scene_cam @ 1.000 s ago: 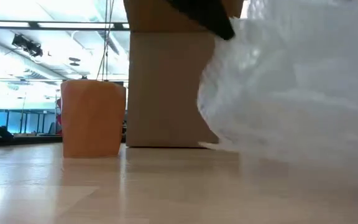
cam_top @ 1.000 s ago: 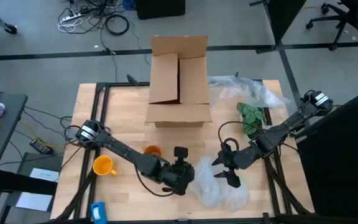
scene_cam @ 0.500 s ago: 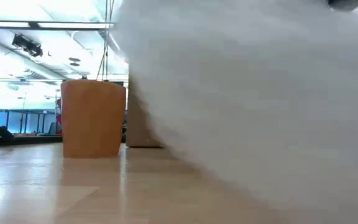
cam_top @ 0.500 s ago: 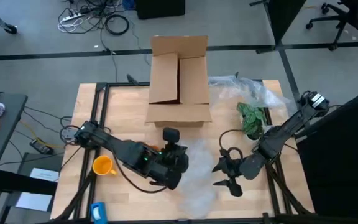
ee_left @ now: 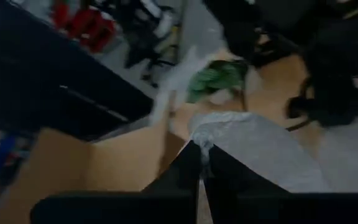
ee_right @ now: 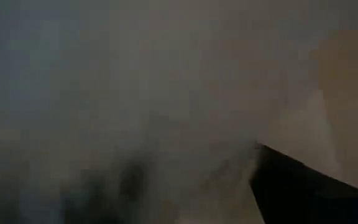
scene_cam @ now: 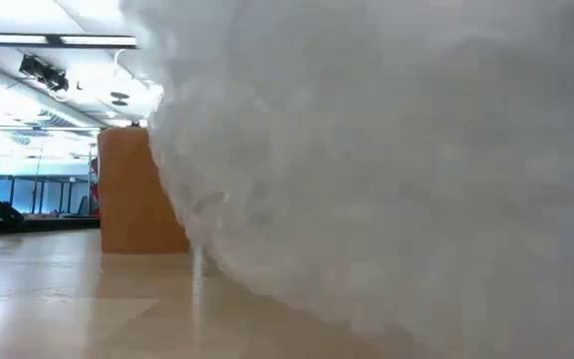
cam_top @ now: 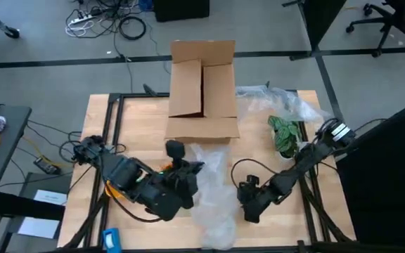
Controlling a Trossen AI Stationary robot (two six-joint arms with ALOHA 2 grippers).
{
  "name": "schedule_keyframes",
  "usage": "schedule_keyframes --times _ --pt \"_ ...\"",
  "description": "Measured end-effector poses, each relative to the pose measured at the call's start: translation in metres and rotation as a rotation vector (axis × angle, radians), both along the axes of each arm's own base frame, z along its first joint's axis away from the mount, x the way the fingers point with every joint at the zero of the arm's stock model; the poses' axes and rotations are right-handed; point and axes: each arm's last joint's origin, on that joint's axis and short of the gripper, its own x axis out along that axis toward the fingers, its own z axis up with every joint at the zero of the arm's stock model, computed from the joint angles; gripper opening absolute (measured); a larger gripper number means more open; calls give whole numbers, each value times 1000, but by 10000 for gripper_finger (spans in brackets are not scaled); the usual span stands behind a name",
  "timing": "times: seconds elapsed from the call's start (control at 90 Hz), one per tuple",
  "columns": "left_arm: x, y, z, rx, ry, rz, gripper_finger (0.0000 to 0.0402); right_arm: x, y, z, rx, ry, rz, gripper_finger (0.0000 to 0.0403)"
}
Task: Wrap mug
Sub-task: Wrap the orange cup with the bubble wrap
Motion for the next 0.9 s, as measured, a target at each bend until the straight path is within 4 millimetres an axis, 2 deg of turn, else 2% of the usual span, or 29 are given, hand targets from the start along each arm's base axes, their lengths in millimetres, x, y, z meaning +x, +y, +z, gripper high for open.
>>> schedule_keyframes --times 0.078,0.178,0.344,0.467,0.544,0.644,0.778,0.9 --pt "0 5 2 78 -42 91 0 -4 0 9 54 12 -4 197" --pt "2 17 6 195 -102 258 0 -3 6 36 130 -54 15 186" --pt "13 45 7 230 -105 372 0 4 20 86 203 -266 63 169" --pt "22 68 7 247 -95 446 0 15 31 100 195 -458 136 164" --pt "25 77 8 232 -112 478 0 23 36 93 164 -519 157 164" --pt "28 82 9 230 -118 496 0 38 41 72 122 -531 150 164" --pt "29 83 10 257 -88 488 0 58 45 26 87 -482 77 164" --pt "27 80 8 270 -70 475 0 65 38 -19 90 -328 -52 162"
